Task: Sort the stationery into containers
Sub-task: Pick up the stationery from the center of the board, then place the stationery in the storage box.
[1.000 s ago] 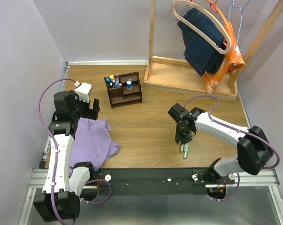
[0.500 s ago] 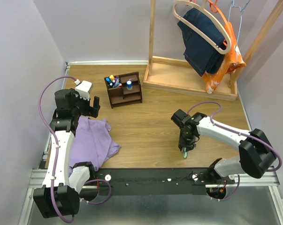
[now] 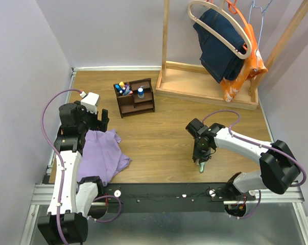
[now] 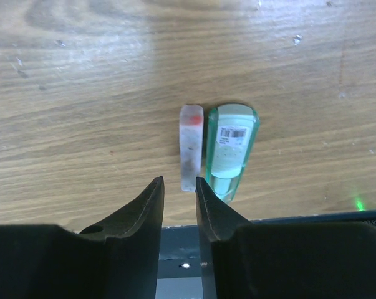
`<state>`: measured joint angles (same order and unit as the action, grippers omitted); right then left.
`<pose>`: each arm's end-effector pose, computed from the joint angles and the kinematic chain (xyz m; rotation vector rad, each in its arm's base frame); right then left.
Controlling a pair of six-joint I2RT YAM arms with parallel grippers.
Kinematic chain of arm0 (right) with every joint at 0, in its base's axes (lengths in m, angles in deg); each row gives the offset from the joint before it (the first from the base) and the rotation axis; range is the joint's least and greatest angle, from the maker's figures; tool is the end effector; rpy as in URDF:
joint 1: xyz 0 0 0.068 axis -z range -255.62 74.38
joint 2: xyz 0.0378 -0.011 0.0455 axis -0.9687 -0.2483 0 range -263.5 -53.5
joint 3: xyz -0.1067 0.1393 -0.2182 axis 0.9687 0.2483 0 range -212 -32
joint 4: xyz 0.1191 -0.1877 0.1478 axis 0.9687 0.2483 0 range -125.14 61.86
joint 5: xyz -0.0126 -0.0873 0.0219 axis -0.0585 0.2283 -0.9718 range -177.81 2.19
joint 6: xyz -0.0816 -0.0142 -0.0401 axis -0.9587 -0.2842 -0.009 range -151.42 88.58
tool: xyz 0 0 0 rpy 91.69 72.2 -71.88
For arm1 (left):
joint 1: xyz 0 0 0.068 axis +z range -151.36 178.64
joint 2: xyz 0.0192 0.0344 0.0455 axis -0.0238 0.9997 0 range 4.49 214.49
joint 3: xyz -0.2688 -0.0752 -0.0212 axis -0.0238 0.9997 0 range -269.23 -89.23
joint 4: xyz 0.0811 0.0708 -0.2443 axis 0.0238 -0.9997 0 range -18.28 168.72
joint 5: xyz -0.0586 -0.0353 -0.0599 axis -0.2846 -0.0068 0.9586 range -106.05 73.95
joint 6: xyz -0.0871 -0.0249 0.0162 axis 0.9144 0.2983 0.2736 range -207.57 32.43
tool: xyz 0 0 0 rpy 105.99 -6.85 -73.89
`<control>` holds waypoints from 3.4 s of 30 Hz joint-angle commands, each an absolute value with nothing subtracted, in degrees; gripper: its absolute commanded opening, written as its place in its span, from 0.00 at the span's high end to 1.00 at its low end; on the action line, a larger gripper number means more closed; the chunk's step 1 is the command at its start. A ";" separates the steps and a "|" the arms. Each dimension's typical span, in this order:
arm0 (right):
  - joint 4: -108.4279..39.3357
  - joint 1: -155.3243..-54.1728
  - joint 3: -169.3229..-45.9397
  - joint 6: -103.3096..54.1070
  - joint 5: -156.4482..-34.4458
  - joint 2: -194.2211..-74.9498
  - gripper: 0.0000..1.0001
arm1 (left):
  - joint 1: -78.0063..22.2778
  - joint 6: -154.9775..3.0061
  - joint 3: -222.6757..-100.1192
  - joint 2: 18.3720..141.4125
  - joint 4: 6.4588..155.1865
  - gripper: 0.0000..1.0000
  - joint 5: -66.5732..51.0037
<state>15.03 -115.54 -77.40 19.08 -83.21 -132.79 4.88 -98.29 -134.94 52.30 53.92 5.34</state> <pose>0.1787 0.1409 0.1347 0.2839 2.9981 0.0260 0.2273 -0.0053 0.2971 0.3094 1.9869 -0.1921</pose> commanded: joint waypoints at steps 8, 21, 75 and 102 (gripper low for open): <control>13.55 -114.91 -75.50 19.03 -84.03 -135.59 0.65 | 4.61 -97.67 -133.00 49.49 53.23 0.01 3.91; 10.21 -114.91 -73.66 18.33 -86.40 -136.82 0.70 | 4.61 -96.97 -131.42 49.66 55.25 0.01 4.34; -11.32 -114.82 -116.35 -20.17 -100.90 -159.31 0.99 | 4.61 -101.79 -135.28 44.22 50.68 0.01 5.84; -8.07 -116.93 -143.96 -15.77 -99.93 -186.92 0.99 | 4.08 -107.87 -131.94 40.61 48.40 0.01 3.91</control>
<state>-9.73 -116.55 -140.75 -16.96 -100.03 -184.15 4.39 -107.49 -132.71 41.98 49.24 4.97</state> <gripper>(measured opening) 0.059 0.987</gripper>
